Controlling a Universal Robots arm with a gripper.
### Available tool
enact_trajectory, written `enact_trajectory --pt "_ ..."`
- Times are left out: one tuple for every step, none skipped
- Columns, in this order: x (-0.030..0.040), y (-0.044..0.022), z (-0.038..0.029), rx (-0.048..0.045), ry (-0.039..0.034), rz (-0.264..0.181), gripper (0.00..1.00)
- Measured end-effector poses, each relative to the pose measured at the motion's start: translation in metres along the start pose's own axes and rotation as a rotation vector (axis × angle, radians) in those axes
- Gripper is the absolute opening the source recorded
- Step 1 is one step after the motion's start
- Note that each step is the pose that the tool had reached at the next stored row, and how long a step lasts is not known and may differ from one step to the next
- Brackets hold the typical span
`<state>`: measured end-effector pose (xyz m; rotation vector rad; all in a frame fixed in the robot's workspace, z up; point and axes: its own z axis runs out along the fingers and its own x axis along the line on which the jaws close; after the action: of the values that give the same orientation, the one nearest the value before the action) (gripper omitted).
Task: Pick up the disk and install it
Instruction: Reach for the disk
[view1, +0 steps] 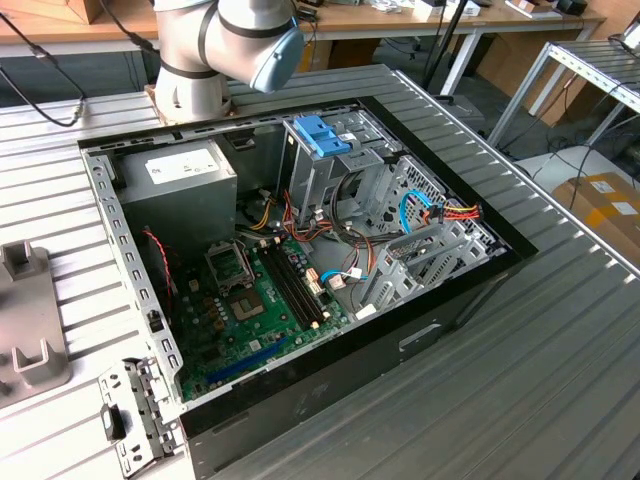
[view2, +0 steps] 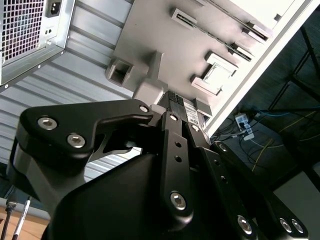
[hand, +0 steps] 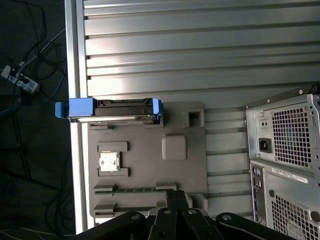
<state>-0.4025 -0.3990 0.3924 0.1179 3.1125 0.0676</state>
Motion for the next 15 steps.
enact_trajectory --pt "0.0011 -0.0001 0.0 -0.0001 -0.0001 0.0 0.11" --pt "0.002 -0.0001 0.0 0.0 -0.0001 0.0 0.11" --pt "0.0032 -0.0002 -0.0001 0.0 0.0 0.0 0.11" --pt "0.005 -0.0004 -0.0001 0.0 -0.0001 0.0 0.11" --pt "0.0069 -0.0005 -0.0001 0.0 0.0 0.0 0.11" --pt "0.0082 -0.0006 -0.0001 0.0 0.0 0.0 0.11" --pt "0.0092 -0.0007 -0.0002 0.0 0.0 0.0 0.11" --pt "0.0104 -0.0008 -0.0001 0.0 0.0 0.0 0.11" --pt "0.0114 -0.0009 -0.0001 0.0 0.0 0.0 0.11" --pt "0.0129 -0.001 -0.0001 0.0 0.0 0.0 0.11" --pt "0.0137 -0.001 -0.0001 0.0 0.0 0.0 0.11" --pt "0.0149 -0.0011 -0.0001 0.0 0.0 0.0 0.11" --pt "0.0163 -0.0012 -0.0001 0.0 0.0 0.0 0.11" --pt "0.0172 -0.0013 0.0 0.0 0.0 0.0 0.11" --pt "0.0183 -0.0014 0.0 0.0 0.0 0.0 0.11"
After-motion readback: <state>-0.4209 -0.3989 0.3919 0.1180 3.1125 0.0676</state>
